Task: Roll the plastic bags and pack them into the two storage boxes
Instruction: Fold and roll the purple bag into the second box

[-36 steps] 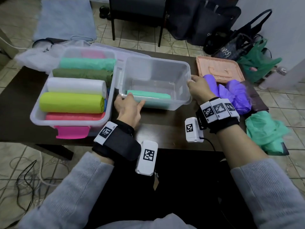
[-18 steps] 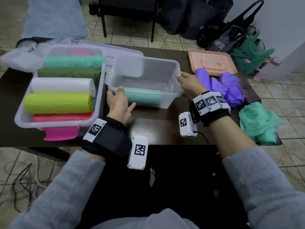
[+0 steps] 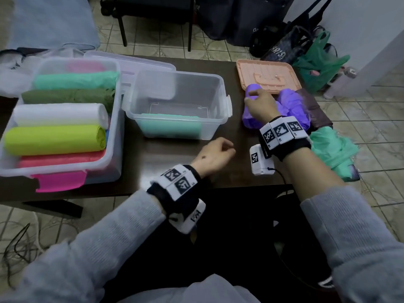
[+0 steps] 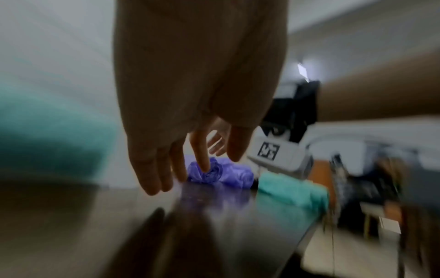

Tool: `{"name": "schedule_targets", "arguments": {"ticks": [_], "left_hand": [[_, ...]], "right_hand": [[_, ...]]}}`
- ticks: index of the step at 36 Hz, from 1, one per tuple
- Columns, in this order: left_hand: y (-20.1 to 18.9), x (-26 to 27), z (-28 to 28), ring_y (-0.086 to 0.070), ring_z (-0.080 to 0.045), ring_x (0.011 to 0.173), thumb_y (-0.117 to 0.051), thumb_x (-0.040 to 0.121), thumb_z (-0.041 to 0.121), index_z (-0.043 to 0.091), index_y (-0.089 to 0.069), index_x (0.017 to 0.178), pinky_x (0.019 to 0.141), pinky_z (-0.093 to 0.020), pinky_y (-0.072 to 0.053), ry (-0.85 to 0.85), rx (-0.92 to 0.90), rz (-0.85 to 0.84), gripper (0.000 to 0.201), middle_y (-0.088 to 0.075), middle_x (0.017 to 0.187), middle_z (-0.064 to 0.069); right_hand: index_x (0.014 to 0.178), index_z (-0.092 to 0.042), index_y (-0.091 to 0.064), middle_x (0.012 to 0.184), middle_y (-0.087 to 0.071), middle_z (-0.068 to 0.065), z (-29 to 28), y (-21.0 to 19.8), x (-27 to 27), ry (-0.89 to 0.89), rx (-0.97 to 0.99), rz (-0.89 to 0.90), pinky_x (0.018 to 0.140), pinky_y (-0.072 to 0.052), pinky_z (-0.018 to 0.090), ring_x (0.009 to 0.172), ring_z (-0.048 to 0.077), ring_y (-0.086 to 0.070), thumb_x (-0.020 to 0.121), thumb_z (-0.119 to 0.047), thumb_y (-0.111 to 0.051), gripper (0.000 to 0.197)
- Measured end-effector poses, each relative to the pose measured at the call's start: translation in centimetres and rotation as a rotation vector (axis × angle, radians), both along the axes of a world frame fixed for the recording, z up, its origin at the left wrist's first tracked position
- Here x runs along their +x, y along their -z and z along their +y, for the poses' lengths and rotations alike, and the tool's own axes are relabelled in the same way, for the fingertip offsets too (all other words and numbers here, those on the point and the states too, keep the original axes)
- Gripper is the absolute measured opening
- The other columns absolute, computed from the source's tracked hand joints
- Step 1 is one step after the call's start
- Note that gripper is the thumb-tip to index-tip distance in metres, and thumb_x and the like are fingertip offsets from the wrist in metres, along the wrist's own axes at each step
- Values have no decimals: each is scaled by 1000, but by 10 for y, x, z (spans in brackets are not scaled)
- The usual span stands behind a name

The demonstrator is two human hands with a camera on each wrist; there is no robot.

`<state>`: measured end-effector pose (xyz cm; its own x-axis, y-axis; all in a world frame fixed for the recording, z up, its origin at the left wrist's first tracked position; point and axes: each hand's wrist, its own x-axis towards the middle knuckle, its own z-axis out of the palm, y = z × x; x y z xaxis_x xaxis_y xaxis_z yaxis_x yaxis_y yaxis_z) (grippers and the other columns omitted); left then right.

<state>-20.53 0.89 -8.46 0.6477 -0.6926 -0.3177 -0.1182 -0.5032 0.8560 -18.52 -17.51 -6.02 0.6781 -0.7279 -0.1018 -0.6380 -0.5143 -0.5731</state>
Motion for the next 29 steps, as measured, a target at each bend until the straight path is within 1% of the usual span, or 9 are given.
{"name": "schedule_targets", "arguments": {"ticks": [2, 4, 6, 8, 12, 15, 18, 24, 29], "left_hand": [[7, 0, -6, -38, -29, 132, -51, 94, 30, 12, -43, 136, 109, -37, -31, 260, 205, -275, 46, -41, 142, -14], [13, -1, -10, -16, -31, 143, -47, 95, 37, 14, -28, 146, 116, -39, -18, 399, 348, -471, 59, -16, 155, -16], [22, -1, -13, 1, -30, 146, -42, 97, 42, 18, -15, 150, 117, -41, -5, 470, 437, -512, 65, 3, 158, -13], [30, 0, -13, 11, -29, 145, -39, 97, 47, 22, -6, 152, 116, -43, 1, 488, 490, -481, 68, 13, 158, -12], [39, -1, -10, 20, -25, 144, -34, 97, 51, 27, 4, 151, 115, -45, 7, 513, 523, -487, 70, 21, 156, -8], [42, 1, -10, 25, -24, 142, -29, 97, 54, 28, 10, 150, 114, -45, 10, 542, 556, -477, 70, 27, 154, -6], [44, 2, -10, 30, -23, 140, -25, 97, 55, 29, 14, 149, 113, -45, 14, 564, 581, -460, 70, 32, 152, -4], [44, 0, -9, 32, -22, 139, -23, 97, 56, 30, 16, 148, 113, -44, 16, 569, 592, -471, 69, 33, 151, -4], [43, 0, -9, 31, -22, 139, -24, 97, 56, 30, 15, 148, 113, -44, 15, 562, 583, -472, 70, 33, 152, -3]], "right_hand": [[133, -10, -48, 136, -48, 19, -11, 2, -7, 21, -81, 102, 109, -29, 37, 129, 34, -40, 94, -22, -46, 41], [136, -9, -44, 139, -45, 20, -17, 7, -11, 56, -124, 150, 107, -29, 39, 130, 36, -38, 94, -26, -47, 46], [137, -5, -41, 139, -44, 20, -20, 12, -13, 71, -137, 194, 106, -29, 39, 130, 36, -37, 94, -30, -47, 49], [136, -2, -40, 137, -44, 22, -21, 17, -14, 76, -142, 222, 105, -29, 39, 129, 36, -38, 95, -31, -46, 51], [138, 1, -34, 139, -38, 23, -23, 22, -12, 131, -118, 274, 103, -32, 38, 129, 36, -37, 94, -32, -48, 56], [141, 3, -28, 141, -38, 22, -27, 25, -12, 81, -94, 351, 100, -34, 33, 129, 33, -40, 97, -25, -44, 55], [145, 2, -22, 140, -42, 18, -29, 24, -12, 92, -71, 342, 96, -37, 32, 127, 32, -44, 90, -21, -55, 68], [134, -3, -37, 126, -51, 16, -21, 14, -15, -10, -117, 486, 88, -42, 35, 117, 31, -49, 80, -35, -68, 70], [139, -16, -33, 125, -52, 8, -9, 16, -28, -16, -109, 479, 82, -42, 32, 113, 30, -53, 67, -35, -77, 87]]}}
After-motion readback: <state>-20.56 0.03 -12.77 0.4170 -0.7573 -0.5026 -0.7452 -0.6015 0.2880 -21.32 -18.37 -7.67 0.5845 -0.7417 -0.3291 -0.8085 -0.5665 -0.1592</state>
